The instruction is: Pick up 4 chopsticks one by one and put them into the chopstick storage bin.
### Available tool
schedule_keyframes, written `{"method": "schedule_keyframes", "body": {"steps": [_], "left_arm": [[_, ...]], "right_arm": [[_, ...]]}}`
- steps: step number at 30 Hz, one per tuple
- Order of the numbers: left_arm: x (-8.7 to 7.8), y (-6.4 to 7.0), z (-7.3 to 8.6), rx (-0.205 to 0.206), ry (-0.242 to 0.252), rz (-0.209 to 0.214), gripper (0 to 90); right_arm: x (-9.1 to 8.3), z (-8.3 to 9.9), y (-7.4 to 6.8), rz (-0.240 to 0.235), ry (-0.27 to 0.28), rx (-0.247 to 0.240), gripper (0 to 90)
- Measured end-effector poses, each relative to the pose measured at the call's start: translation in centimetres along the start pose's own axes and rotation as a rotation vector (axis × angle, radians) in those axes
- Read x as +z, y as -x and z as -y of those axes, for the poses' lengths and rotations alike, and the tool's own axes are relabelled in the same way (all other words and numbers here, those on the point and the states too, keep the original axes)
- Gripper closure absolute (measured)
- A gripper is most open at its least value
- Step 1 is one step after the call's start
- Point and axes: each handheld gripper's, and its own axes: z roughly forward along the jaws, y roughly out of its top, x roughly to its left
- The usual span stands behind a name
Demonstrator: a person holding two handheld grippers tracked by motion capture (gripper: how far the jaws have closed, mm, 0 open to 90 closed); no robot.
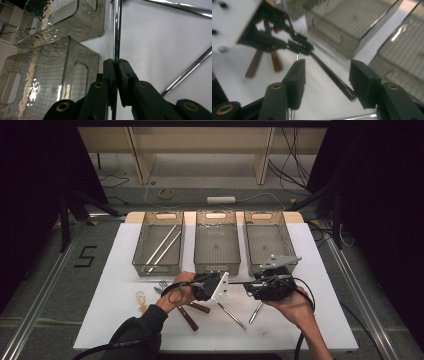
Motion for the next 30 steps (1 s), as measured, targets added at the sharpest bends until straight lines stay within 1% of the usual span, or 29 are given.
{"method": "schedule_keyframes", "body": {"steps": [4, 5, 6, 7, 9, 10, 11, 13, 15, 17, 20, 21, 23, 25, 30], "left_arm": [[-0.1, -0.3, 0.4, -0.038, -0.003, -0.013, 84.6], [-0.2, -0.5, 0.5, -0.043, -0.01, -0.012, 84.7], [-0.3, -0.5, 0.6, -0.057, -0.012, -0.015, 84.7], [-0.4, -0.7, 0.7, -0.061, -0.02, -0.019, 84.6], [-0.5, -0.9, 0.9, -0.084, -0.027, -0.025, 84.6], [-0.5, -0.9, 1.0, -0.105, -0.023, -0.029, 84.6], [-0.6, -1.1, 1.0, -0.119, -0.03, -0.028, 84.6], [-0.9, -1.4, 1.1, -0.166, -0.03, -0.031, 84.6], [-1.3, -1.7, 1.1, -0.202, -0.029, -0.035, 84.6], [-1.6, -1.9, 1.2, -0.257, -0.012, -0.033, 84.6], [-2.2, -2.6, 1.3, -0.319, -0.022, -0.012, 84.6], [-2.4, -2.7, 1.3, -0.338, -0.026, -0.011, 84.6], [-2.9, -3.1, 1.4, -0.377, -0.017, -0.011, 84.6], [-3.4, -3.5, 1.6, -0.414, -0.013, -0.014, 84.6], [-4.7, -4.6, 2.3, -0.49, -0.007, -0.023, 84.6]], "right_arm": [[-0.8, -0.3, -0.1, 0.0, 0.069, 0.002, 43.2], [-1.0, -0.3, -0.2, -0.001, 0.083, 0.003, 42.1], [-1.1, -0.3, -0.2, -0.002, 0.091, 0.005, 41.3], [-1.2, -0.3, -0.2, 0.001, 0.1, 0.007, 40.8], [-1.2, -0.3, -0.3, 0.005, 0.113, 0.005, 40.8], [-1.2, -0.2, -0.3, 0.003, 0.116, 0.006, 40.8], [-1.2, -0.2, -0.4, 0.004, 0.121, 0.003, 40.6], [-1.3, 0.0, -0.5, -0.009, 0.131, 0.004, 39.6], [-1.3, 0.3, -0.6, -0.008, 0.135, 0.001, 39.5], [-1.1, 0.6, -0.5, -0.011, 0.145, 0.006, 39.5], [-0.8, 1.1, -0.5, -0.017, 0.15, 0.017, 39.3], [-0.7, 1.3, -0.6, -0.021, 0.153, 0.015, 39.2], [-0.4, 1.7, -0.7, -0.029, 0.159, 0.011, 39.0], [-0.1, 2.0, -0.8, -0.034, 0.155, 0.009, 38.4], [0.7, 2.6, -1.0, -0.052, 0.135, 0.004, 37.3]]}}
